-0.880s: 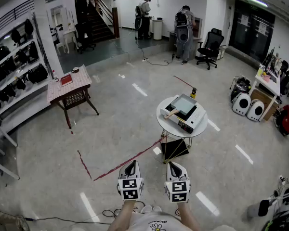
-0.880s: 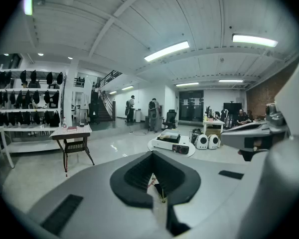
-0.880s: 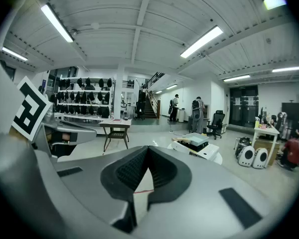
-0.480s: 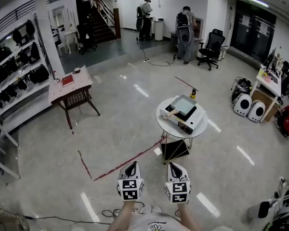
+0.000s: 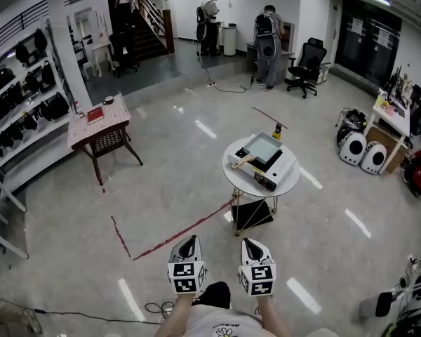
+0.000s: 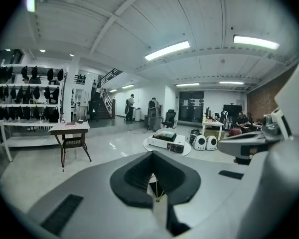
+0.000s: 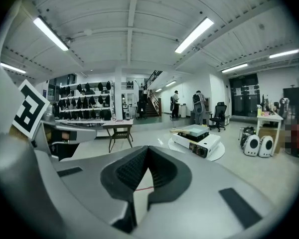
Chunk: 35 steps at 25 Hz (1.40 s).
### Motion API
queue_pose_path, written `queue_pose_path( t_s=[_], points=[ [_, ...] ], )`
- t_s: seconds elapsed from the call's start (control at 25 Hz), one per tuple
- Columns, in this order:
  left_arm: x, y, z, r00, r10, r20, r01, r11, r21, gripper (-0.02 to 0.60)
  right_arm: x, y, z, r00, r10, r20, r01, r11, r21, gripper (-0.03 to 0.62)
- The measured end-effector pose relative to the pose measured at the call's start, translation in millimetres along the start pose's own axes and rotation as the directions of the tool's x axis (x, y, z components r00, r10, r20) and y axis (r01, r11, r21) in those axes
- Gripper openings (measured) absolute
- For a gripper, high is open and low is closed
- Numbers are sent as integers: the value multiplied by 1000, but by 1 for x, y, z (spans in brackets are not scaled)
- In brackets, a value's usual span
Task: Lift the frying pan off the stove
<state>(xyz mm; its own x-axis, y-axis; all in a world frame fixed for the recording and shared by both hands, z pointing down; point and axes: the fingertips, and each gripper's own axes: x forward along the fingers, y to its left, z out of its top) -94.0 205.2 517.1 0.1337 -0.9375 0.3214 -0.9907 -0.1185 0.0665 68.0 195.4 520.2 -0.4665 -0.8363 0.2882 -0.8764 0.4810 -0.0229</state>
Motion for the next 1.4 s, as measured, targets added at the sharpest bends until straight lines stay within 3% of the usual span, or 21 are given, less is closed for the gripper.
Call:
queue_pose_path(
  t_s=[0.32, 0.68, 1.4],
  points=[
    [32, 12, 24, 997, 17, 80, -17, 1000, -1, 0, 22, -6, 17, 999, 35, 41, -33, 998, -62, 2],
    [129, 25, 68, 992, -9, 127, 11, 1000, -13, 0, 94, -54, 49, 998, 7, 61, 0, 993, -119, 2],
    [387, 92, 183, 979, -131, 154, 122, 990, 65, 0, 347, -150, 154, 992, -116, 52, 122, 985, -121, 2]
  ],
)
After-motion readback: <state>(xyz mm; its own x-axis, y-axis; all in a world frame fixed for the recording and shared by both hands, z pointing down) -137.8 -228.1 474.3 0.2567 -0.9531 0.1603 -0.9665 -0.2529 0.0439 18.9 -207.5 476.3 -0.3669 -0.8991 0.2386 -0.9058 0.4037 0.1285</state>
